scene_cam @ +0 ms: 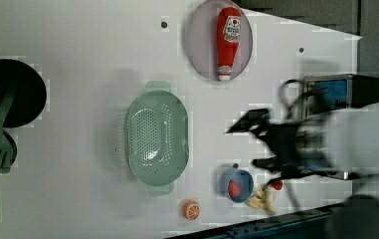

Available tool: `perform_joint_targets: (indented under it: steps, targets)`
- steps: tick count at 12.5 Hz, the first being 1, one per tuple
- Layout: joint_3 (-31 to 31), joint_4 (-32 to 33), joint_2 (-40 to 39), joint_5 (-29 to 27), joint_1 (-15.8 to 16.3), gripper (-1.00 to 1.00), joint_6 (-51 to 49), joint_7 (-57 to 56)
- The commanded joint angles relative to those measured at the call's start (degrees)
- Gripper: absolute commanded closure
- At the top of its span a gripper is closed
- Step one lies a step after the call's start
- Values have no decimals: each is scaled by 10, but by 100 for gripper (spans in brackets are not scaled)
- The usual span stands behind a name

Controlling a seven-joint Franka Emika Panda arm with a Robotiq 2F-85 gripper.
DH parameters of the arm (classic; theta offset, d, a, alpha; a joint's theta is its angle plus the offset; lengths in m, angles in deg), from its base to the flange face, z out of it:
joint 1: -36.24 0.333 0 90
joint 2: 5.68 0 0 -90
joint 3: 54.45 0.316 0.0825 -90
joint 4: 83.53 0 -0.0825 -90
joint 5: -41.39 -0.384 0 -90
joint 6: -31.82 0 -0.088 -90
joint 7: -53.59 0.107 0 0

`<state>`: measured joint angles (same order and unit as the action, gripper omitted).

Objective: Drag strainer left to right.

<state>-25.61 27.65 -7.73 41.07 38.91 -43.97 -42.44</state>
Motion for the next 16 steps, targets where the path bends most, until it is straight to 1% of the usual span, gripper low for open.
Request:
perform_joint_targets:
  steps: [1,3,6,8,9,11,12,13,16]
  targets:
    - [31,10,4,2,7,-100,50,238]
    - [49,33,-40,9,8,-100,106,309]
    - [50,69,-112,21,10,-100,189,339]
    - [49,79,-171,22,12,-100,274,379]
    - [47,78,-202,29,13,-100,314,392]
    - [32,78,-253,69,22,-100,380,400]
    - [19,78,-270,85,29,-100,399,406]
    - [4,78,-283,90,37,-100,408,416]
    - [-41,84,-293,90,61,-100,410,436]
